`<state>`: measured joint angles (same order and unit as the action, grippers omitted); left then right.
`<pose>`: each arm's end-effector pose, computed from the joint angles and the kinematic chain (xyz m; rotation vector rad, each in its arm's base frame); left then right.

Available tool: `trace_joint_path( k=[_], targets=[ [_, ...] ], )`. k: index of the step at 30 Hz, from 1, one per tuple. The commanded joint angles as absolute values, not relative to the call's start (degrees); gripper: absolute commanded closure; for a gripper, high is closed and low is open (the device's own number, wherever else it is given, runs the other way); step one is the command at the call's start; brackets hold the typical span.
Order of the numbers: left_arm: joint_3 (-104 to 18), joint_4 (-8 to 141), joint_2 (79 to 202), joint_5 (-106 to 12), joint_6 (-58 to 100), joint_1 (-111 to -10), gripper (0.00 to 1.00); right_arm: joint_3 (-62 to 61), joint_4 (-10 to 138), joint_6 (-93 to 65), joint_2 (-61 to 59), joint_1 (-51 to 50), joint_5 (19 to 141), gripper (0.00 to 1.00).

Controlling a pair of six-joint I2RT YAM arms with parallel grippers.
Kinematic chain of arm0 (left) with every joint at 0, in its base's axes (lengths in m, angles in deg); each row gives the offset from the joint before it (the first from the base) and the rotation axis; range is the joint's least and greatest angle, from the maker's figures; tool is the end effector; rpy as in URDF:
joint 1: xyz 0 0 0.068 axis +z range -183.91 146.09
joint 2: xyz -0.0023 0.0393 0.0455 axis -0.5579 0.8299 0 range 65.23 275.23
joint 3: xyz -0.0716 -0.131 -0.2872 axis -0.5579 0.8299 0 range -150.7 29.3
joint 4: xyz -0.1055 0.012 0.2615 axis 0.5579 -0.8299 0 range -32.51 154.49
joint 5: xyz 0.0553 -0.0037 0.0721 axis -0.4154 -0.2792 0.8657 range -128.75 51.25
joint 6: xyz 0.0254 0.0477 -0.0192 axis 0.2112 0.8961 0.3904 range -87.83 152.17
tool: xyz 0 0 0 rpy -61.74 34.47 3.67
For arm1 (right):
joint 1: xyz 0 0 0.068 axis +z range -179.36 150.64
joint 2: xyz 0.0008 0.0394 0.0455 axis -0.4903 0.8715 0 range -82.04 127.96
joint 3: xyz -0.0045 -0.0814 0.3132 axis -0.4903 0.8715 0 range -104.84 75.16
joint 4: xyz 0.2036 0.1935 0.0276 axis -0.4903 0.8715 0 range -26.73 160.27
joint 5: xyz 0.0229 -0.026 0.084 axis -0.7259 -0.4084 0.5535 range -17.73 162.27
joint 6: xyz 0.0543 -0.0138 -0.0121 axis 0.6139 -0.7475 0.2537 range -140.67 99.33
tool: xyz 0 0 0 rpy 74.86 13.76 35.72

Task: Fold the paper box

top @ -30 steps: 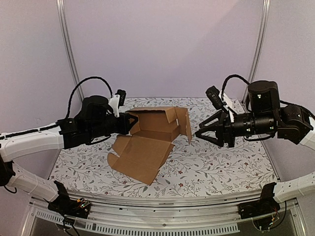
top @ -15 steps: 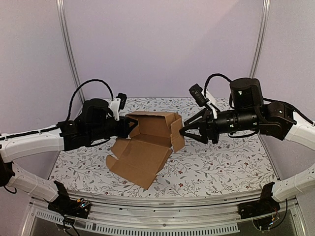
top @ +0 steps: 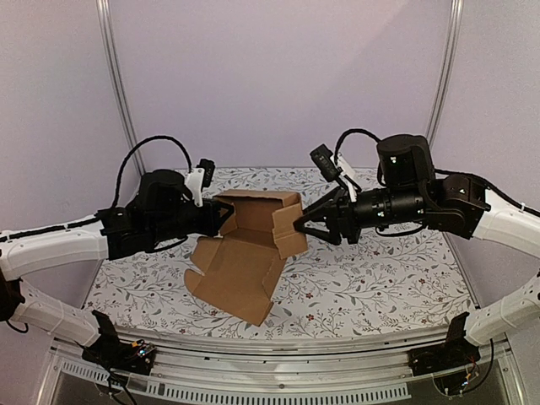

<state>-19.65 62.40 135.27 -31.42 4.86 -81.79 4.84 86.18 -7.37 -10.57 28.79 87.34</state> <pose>0.1969 -0.2100 0.3256 0.2798 2.0259 -0.7185 0.1445 0.2528 0.4219 -0.9816 1.8992 1.0356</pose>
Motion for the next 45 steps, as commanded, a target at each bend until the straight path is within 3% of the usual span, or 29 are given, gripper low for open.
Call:
trace_joint_path(
  k=[1,13,45],
  targets=[
    [-19.1,63.2,134.3,-30.6,5.2,-81.4,1.00,3.7,85.1,-5.2,-9.1,29.3,83.1,0.52],
    [-20.4,61.2,135.3,-28.7,4.5,-81.6,1.00,3.8,84.0,-2.7,-6.8,30.8,76.1,0.52],
    [-25.7,52.5,140.6,-23.4,-0.7,-82.3,1.00,0.3,85.0,4.3,5.2,32.4,62.6,0.41]
  ],
)
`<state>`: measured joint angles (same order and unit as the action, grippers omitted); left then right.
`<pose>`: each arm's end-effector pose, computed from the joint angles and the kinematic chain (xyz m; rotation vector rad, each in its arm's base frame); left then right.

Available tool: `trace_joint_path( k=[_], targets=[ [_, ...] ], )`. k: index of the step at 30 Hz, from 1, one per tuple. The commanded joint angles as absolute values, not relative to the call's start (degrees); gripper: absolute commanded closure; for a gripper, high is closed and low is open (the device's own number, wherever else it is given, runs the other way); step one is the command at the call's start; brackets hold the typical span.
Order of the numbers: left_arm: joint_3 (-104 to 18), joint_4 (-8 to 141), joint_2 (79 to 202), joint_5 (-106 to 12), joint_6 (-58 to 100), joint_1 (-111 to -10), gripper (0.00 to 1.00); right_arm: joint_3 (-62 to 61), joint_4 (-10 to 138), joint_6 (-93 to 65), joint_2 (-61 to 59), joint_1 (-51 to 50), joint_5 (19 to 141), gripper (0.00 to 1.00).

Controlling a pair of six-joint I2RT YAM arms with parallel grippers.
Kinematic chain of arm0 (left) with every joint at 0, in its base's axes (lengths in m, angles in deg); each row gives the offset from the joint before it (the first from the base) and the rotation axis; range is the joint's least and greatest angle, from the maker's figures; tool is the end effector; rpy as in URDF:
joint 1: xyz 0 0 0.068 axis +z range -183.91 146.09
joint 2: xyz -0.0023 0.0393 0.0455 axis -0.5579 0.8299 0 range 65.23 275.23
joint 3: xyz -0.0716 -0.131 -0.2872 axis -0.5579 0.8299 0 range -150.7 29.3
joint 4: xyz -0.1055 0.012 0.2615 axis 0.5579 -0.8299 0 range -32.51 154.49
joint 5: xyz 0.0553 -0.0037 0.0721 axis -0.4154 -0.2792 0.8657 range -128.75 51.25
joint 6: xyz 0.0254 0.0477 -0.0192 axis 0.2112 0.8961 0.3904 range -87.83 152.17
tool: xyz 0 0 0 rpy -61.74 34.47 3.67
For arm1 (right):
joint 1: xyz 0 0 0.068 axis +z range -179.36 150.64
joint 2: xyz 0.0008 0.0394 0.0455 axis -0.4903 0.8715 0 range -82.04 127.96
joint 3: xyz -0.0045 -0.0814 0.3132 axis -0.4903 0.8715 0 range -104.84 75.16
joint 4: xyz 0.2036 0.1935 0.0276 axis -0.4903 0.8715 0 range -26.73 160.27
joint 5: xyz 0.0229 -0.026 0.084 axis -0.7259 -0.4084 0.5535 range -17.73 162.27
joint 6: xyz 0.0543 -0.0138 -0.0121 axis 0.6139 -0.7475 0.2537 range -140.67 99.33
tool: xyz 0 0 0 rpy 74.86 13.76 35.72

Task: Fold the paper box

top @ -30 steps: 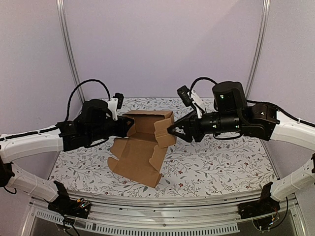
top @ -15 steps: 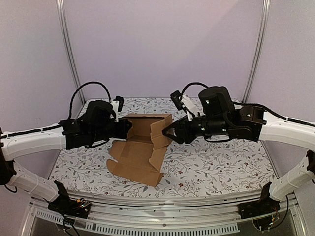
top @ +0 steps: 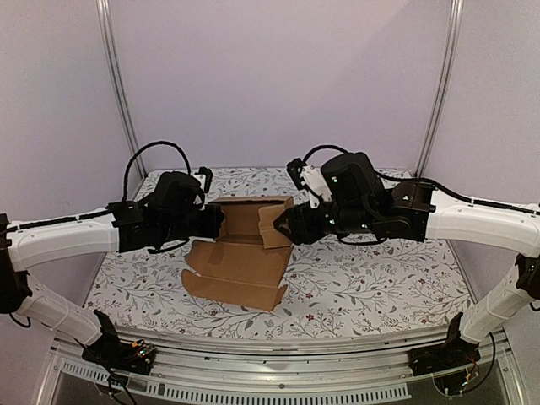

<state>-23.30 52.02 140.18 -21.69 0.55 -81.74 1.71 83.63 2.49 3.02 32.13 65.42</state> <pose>0.2105 -0.2146 0.3084 0.1382 2.1830 -0.4766 0.1775 0.3170 0.3732 -0.6579 2.1167 0.7295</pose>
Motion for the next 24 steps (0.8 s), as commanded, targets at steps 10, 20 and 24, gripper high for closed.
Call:
trace_joint_path(
  k=[10,20,24],
  targets=[
    [-26.8,50.4,141.9,-21.0,-3.4,-82.9,1.00,-1.3,86.6,5.9,8.5,32.4,59.5,0.55],
    [-30.8,45.0,145.4,-13.8,-7.2,-87.3,1.00,-5.6,87.8,7.1,13.6,34.2,52.3,0.75],
    [-31.4,43.8,146.7,-12.7,-9.9,-88.2,1.00,-7.4,88.5,7.8,16.5,35.2,48.9,0.84]
  ],
)
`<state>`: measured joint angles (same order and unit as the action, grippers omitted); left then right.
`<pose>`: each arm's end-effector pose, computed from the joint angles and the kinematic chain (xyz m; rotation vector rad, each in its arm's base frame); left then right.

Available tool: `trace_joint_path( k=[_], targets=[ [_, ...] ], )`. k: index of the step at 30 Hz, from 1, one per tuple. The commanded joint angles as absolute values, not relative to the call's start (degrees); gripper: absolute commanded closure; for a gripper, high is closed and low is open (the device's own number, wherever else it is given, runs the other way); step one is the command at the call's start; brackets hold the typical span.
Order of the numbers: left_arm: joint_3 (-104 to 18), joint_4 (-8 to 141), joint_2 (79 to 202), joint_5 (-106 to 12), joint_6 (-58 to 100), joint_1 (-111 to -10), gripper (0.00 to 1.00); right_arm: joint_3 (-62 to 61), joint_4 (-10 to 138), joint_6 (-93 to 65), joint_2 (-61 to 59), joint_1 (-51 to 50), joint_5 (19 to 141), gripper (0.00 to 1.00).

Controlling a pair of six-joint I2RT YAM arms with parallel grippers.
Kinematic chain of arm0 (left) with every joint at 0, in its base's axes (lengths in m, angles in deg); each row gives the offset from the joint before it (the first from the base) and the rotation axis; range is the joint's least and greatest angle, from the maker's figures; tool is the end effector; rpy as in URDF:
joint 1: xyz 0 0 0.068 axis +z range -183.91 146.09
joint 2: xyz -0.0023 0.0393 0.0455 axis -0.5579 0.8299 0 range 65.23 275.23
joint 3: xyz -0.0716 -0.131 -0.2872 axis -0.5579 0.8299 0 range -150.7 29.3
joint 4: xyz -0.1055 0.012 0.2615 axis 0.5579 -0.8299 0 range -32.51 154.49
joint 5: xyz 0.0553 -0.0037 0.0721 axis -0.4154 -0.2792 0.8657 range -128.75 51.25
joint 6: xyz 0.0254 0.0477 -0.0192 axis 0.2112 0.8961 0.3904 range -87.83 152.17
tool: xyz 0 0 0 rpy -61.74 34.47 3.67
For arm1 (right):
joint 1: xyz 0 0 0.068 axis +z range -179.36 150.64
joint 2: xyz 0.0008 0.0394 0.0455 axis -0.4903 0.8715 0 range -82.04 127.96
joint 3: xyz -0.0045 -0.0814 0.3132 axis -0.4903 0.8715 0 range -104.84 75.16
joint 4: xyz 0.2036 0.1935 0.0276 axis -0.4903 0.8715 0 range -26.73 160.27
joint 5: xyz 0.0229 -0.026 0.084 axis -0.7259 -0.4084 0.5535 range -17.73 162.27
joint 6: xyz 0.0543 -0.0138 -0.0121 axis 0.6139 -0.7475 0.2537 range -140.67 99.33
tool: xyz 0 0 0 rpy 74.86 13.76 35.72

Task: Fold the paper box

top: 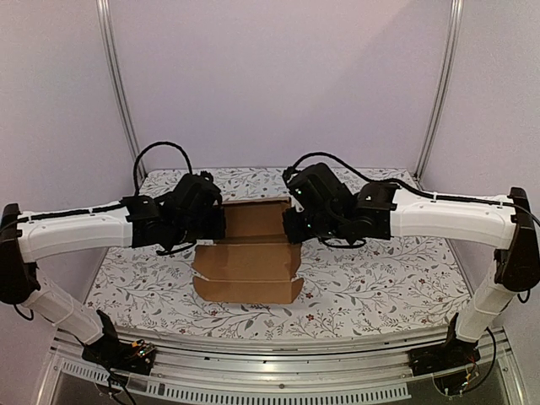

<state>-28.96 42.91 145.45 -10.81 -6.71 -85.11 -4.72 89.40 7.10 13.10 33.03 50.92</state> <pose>0.2129 -0.2344 0.3052 0.0025 2.2403 -0.2848 0.2009 0.3526 0.3422 -0.4889 2.2151 0.4221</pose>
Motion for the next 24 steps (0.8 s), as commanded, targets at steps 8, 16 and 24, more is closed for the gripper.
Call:
trace_joint_path(
  k=[8,16,24],
  targets=[
    [-32.7,41.4,148.7,-11.4,-15.8,-88.9,1.00,-10.5,89.0,8.6,20.7,37.5,41.9,0.89],
    [-33.6,40.5,149.3,-11.5,-18.4,-89.6,1.00,-10.2,86.7,10.3,23.5,37.7,39.6,0.85],
    [-33.6,40.2,149.4,-12.1,-19.7,-90.5,1.00,-10.1,84.3,9.8,25.4,37.7,36.9,0.82]
  ],
)
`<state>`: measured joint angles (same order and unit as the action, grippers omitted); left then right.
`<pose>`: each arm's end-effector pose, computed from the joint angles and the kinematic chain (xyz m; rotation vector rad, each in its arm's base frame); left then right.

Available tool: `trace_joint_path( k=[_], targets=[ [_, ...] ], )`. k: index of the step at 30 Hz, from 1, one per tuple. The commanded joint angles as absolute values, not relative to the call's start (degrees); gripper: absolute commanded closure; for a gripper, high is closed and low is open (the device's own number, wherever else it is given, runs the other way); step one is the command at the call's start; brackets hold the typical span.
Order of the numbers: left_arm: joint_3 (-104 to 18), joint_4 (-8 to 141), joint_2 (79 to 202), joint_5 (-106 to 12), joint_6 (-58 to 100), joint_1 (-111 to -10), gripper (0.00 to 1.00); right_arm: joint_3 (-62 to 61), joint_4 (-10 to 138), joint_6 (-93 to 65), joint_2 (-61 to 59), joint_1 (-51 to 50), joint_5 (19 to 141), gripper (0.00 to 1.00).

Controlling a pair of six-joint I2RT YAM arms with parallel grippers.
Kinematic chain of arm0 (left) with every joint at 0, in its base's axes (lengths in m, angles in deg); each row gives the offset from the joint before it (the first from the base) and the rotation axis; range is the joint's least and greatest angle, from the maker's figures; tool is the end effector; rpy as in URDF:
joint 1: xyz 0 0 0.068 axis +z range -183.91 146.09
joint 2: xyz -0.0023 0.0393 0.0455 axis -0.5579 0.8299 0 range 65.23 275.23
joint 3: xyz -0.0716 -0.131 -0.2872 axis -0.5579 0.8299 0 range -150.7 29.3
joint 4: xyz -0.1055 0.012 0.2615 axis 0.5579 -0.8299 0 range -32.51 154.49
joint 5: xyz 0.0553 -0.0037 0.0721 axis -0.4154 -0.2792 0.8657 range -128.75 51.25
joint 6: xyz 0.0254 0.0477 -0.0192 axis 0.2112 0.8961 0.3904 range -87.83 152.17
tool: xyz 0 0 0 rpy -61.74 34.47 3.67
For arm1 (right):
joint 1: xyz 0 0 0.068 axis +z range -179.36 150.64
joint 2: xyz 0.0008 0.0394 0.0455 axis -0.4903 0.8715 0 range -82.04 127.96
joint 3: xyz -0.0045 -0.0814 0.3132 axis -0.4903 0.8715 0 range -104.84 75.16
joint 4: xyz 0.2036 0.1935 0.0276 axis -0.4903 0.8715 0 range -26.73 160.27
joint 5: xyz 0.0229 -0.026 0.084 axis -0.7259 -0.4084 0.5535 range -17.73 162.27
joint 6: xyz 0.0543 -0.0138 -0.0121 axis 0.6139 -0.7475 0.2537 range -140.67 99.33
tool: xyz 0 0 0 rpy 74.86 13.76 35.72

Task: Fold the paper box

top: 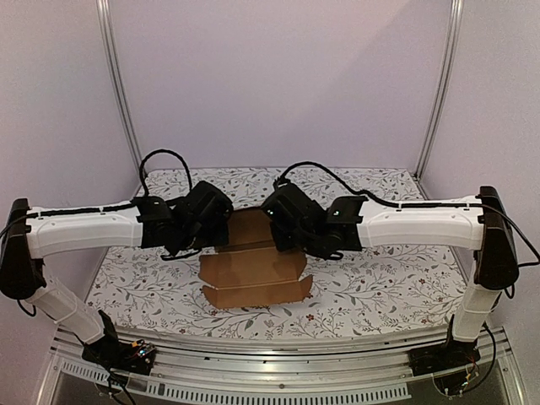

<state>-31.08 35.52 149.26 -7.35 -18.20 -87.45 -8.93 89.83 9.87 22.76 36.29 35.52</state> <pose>0.2083 -0.2462 0.2895 -0.1561 2.3208 -0.2156 0.2051 0.3946 0.3028 -0.3885 2.1697 0.1516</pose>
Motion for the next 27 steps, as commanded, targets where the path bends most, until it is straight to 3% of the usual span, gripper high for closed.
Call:
trace_joint_path(
  k=[1,4,11,12,15,20,22,24,27],
  targets=[
    [-33.7,40.2,149.4,-12.1,-19.8,-90.5,1.00,-10.1,84.2,9.8,25.5,37.7,36.8,0.86],
    [-33.6,40.1,149.3,-12.1,-20.0,-90.6,1.00,-10.0,83.9,10.0,25.9,37.7,35.9,1.00],
    [-33.7,40.1,149.2,-12.1,-20.2,-90.6,1.00,-9.3,82.6,9.7,25.9,37.7,34.8,1.00],
    [-33.7,40.0,149.2,-12.1,-20.2,-90.7,1.00,-9.4,82.6,9.7,25.9,37.7,34.8,0.98],
    [-33.8,40.0,149.2,-12.1,-20.2,-90.7,1.00,-9.6,82.6,9.9,25.8,37.7,34.7,0.77],
    [-33.8,39.8,148.8,-11.8,-20.2,-90.6,1.00,-9.8,82.6,10.1,26.4,37.7,35.6,0.65],
    [-33.7,39.7,148.5,-11.6,-20.1,-90.6,1.00,-9.7,82.7,10.5,26.8,37.7,36.2,0.71],
    [-33.6,39.7,148.1,-11.4,-20.1,-90.6,1.00,-9.3,82.7,10.9,26.7,37.7,36.0,0.97],
    [-33.4,39.7,148.0,-11.4,-20.2,-90.6,1.00,-9.0,82.7,11.1,26.6,37.7,35.4,1.00]
  ],
)
